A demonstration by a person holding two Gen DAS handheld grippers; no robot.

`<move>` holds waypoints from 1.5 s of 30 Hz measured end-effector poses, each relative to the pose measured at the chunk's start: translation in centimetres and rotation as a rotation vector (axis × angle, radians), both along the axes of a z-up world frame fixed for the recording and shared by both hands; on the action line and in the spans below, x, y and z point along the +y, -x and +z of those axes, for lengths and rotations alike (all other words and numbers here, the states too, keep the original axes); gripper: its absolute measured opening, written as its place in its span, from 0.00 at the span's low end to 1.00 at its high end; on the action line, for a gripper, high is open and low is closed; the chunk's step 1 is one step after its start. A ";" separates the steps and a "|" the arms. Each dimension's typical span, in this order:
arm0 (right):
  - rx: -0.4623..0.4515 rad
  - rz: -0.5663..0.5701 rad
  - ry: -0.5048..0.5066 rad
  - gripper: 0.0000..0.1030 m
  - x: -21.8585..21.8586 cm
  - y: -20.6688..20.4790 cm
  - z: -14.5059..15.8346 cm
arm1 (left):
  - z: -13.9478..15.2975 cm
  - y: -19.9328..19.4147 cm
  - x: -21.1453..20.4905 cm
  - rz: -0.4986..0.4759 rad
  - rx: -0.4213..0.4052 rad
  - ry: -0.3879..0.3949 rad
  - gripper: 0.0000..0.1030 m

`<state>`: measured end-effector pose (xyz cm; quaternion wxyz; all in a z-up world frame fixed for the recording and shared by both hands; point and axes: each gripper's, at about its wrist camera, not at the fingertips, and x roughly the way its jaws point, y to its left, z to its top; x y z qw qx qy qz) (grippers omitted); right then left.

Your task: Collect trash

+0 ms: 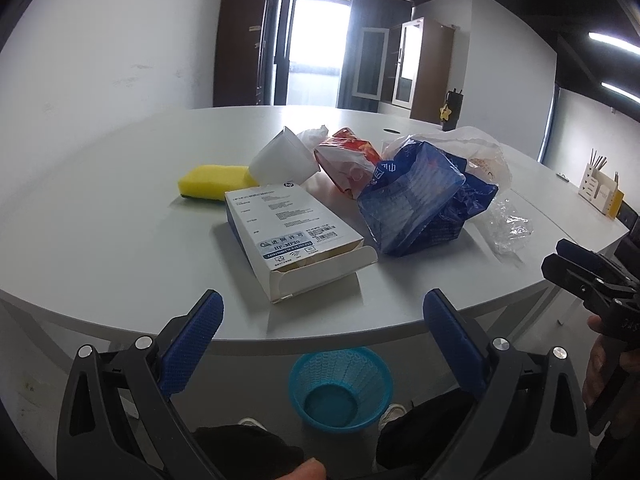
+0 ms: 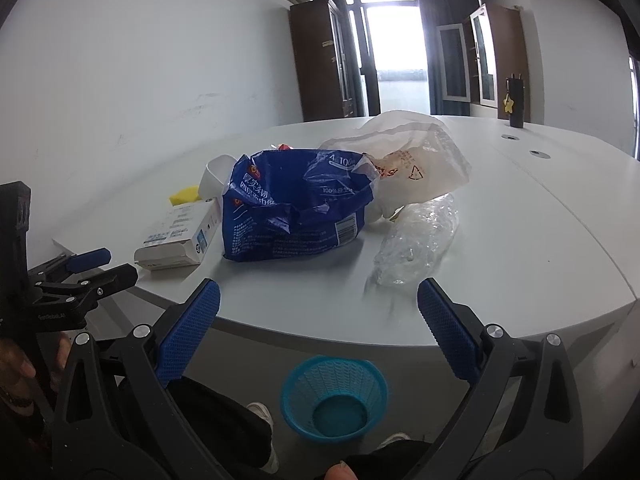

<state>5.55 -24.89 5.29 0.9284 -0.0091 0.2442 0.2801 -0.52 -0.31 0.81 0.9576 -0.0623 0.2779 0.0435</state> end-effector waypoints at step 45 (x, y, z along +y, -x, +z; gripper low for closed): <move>0.066 -0.006 -0.060 0.92 0.1 -3.0 1.6 | 0.1 -1.3 1.9 0.128 -0.009 0.092 0.95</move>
